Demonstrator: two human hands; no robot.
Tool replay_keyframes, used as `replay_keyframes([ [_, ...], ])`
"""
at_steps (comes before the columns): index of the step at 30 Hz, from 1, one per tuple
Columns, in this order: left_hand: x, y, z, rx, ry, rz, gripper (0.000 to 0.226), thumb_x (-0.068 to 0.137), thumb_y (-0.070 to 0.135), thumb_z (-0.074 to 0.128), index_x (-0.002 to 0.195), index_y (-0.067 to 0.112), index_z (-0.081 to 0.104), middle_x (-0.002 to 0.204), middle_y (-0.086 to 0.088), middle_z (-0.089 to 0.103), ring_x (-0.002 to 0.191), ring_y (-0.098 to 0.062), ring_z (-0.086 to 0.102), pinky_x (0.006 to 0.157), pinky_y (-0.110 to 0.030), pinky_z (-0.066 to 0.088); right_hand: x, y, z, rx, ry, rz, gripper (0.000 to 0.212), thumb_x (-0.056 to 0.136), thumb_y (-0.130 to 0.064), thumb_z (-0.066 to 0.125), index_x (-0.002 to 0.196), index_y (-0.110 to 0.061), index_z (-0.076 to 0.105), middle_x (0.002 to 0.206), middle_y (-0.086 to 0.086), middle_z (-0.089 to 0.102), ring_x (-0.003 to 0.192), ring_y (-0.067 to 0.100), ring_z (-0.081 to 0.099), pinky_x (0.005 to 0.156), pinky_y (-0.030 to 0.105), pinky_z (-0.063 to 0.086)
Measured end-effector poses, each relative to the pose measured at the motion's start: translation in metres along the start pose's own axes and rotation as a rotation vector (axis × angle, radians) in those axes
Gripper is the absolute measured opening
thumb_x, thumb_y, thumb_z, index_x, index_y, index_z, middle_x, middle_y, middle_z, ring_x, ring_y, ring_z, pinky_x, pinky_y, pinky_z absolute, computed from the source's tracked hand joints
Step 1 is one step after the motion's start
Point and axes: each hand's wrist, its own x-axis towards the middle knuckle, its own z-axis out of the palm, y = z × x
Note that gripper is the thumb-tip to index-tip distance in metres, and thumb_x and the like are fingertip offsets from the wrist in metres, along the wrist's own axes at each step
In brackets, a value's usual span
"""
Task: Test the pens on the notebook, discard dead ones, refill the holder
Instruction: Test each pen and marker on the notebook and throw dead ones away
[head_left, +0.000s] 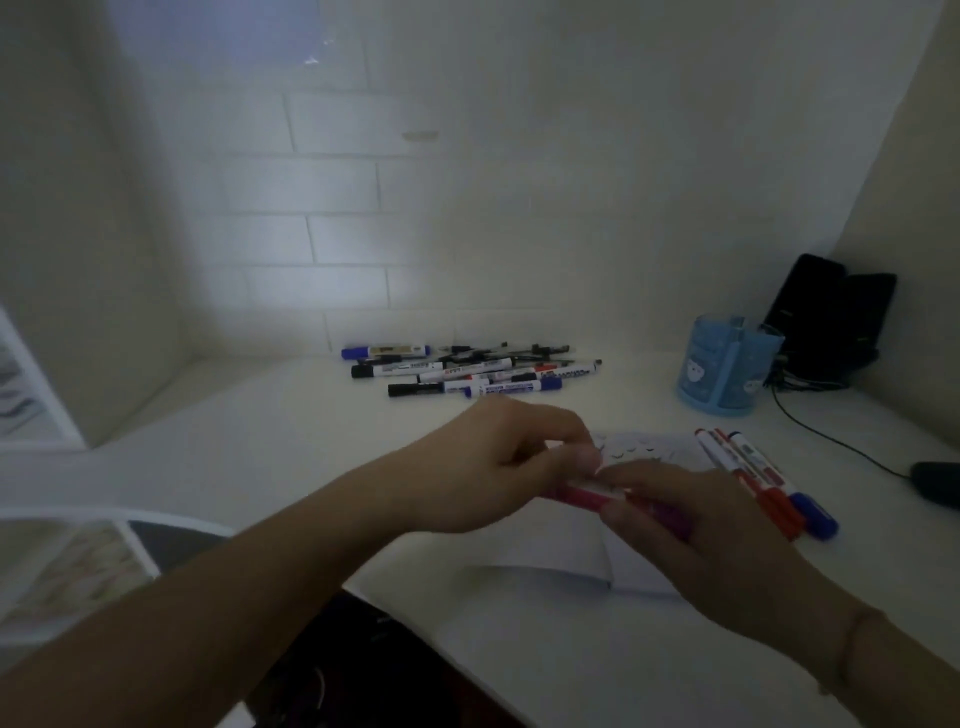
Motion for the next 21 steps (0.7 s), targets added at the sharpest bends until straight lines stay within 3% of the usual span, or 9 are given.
replay_keyframes([
  [2,-0.017,-0.012,-0.012,0.05,-0.022,-0.068,0.019,0.091,0.043,0.058,0.094,0.025,0.064,0.062,-0.009,0.058,0.05,-0.018,0.045,0.049,-0.023,0.034,0.011,-0.001,0.007,0.047,-0.025,0.039,0.011,0.079,-0.049,0.051,0.088,-0.045,0.056,0.078,-0.026,0.06,0.059,-0.003,0.054,0.056,0.006,0.04],
  [4,-0.043,-0.027,-0.023,0.112,0.014,-0.136,0.02,0.087,0.042,0.063,0.098,0.026,0.065,0.061,-0.003,0.058,0.05,-0.008,0.045,0.049,-0.016,0.033,0.02,-0.005,0.016,0.291,-0.002,0.121,0.014,0.076,-0.038,0.06,0.089,-0.033,0.059,0.062,-0.01,0.06,0.045,0.002,0.048,0.045,0.011,0.039],
  [7,-0.092,-0.043,-0.037,0.204,0.04,-0.212,0.023,0.085,0.043,0.067,0.101,0.026,0.065,0.069,0.009,0.062,0.06,-0.006,0.057,0.057,-0.016,0.042,0.034,-0.016,0.037,0.475,-0.008,0.123,0.012,0.076,-0.026,0.065,0.083,-0.017,0.061,0.059,-0.001,0.063,0.046,0.005,0.05,0.045,0.016,0.042],
  [10,-0.142,-0.05,-0.041,0.344,-0.01,-0.306,0.025,0.083,0.047,0.068,0.1,0.029,0.063,0.08,0.014,0.065,0.07,-0.005,0.061,0.068,-0.026,0.049,0.048,-0.039,0.076,0.398,-0.113,0.006,0.009,0.077,-0.025,0.071,0.079,-0.023,0.063,0.069,-0.005,0.066,0.053,0.01,0.056,0.05,0.018,0.047],
  [14,-0.217,-0.069,-0.023,0.468,0.056,-0.476,0.026,0.078,0.046,0.071,0.096,0.032,0.059,0.076,0.018,0.065,0.068,0.002,0.059,0.062,-0.016,0.048,0.057,-0.083,0.138,0.234,-0.257,-0.143,0.01,0.078,-0.04,0.065,0.078,-0.033,0.059,0.073,-0.012,0.063,0.053,0.012,0.057,0.054,0.022,0.048],
  [15,-0.236,-0.076,-0.016,0.457,0.077,-0.528,0.026,0.078,0.047,0.071,0.095,0.031,0.06,0.077,0.017,0.067,0.07,0.003,0.06,0.063,-0.02,0.051,0.057,-0.092,0.153,0.171,-0.297,-0.184,0.01,0.078,-0.043,0.062,0.079,-0.035,0.058,0.075,-0.013,0.064,0.055,0.008,0.057,0.057,0.023,0.048],
  [17,-0.27,-0.093,0.0,0.448,0.119,-0.634,0.023,0.078,0.047,0.071,0.091,0.029,0.065,0.08,0.011,0.07,0.074,-0.004,0.065,0.064,-0.028,0.053,0.059,-0.107,0.187,0.057,-0.375,-0.23,0.009,0.08,-0.043,0.059,0.082,-0.035,0.056,0.075,-0.012,0.063,0.064,0.006,0.056,0.062,0.029,0.048],
  [21,-0.318,-0.13,0.036,0.469,0.181,-0.838,0.025,0.077,0.049,0.067,0.094,0.03,0.068,0.087,0.007,0.072,0.082,-0.015,0.066,0.067,-0.031,0.053,0.058,-0.118,0.26,-0.152,-0.527,-0.24,0.006,0.085,-0.034,0.052,0.086,-0.029,0.053,0.079,-0.008,0.062,0.074,0.018,0.058,0.063,0.031,0.047],
])
